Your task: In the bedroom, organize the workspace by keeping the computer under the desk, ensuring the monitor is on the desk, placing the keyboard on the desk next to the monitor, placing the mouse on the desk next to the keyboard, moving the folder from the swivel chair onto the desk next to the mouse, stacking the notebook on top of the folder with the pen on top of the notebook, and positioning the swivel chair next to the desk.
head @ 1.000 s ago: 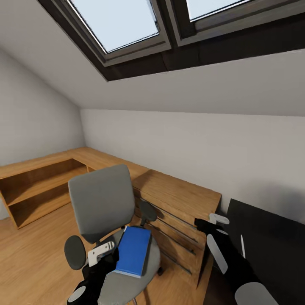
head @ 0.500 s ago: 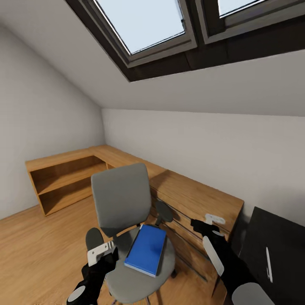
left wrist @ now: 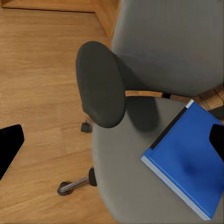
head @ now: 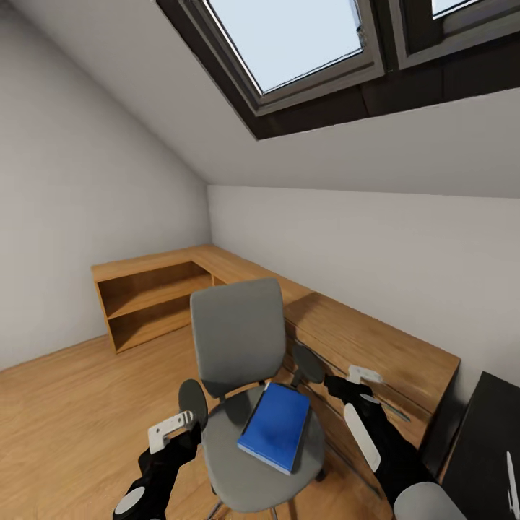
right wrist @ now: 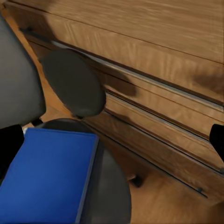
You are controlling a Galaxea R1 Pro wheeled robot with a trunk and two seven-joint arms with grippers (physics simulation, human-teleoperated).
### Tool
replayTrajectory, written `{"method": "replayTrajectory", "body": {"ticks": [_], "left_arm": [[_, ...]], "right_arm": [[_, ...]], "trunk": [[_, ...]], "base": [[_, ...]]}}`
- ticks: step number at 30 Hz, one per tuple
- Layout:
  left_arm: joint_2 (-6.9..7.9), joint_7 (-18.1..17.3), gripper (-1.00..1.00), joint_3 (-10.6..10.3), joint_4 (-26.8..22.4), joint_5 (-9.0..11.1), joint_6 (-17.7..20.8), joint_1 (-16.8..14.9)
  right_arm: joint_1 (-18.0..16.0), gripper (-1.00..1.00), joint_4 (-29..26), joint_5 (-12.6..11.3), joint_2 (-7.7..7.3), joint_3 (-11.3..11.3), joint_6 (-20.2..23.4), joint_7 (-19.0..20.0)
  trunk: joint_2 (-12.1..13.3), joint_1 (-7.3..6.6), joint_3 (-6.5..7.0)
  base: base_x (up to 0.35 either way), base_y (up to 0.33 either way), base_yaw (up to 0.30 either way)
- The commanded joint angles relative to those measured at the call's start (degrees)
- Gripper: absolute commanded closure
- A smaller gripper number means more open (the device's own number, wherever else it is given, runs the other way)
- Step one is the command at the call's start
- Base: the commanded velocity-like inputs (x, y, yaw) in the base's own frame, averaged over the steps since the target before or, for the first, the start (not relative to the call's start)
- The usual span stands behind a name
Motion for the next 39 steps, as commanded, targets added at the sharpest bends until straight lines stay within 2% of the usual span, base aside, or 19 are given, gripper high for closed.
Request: {"method": "replayTrajectory", "body": {"ticks": [1, 13, 21, 27, 32, 39], "left_arm": [[0.04, 0.4, -1.00, -0.1, -0.1, 0.1, 0.3, -0.1], [0.10, 0.4, -1.00, 0.7, 0.1, 0.1, 0.3, -0.1], [0.25, 0.5, -1.00, 2.7, 0.4, 0.1, 0.3, -0.1], [0.82, 0.4, -1.00, 5.7, 0.4, 0.2, 0.4, -0.1], [0.91, 0.2, -1.00, 6.6, 0.5, 0.3, 0.4, -0.1], [0.91, 0.3, -1.00, 6.7, 0.5, 0.1, 0.4, -0.1]], "right_arm": [[0.0, -1.00, -0.1, -0.5, -0.03, 0.2, 0.2, -0.5], [0.0, -1.00, -0.1, -0.5, -0.14, 0.8, 0.1, -0.5], [0.0, -1.00, -0.1, -0.5, -0.20, 0.7, 0.1, -0.4], [0.0, -1.00, -0.1, -0.4, -0.22, 0.7, -0.1, -0.4], [0.0, -1.00, -0.1, -0.5, -0.16, 0.8, -0.4, -0.4], [0.0, -1.00, 0.0, -0.5, -0.15, 0.8, -0.4, -0.4]], "trunk": [[0.0, 0.00, -0.07], [0.0, 0.00, -0.07], [0.0, 0.00, -0.07], [0.0, 0.00, -0.07], [0.0, 0.00, -0.07], [0.0, 0.00, -0.07]], "base": [[0.000, 0.000, 0.278], [0.000, 0.000, 0.228], [0.000, 0.000, 0.024], [0.000, 0.000, 0.002], [0.000, 0.008, 0.000], [0.000, 0.177, 0.000]]}}
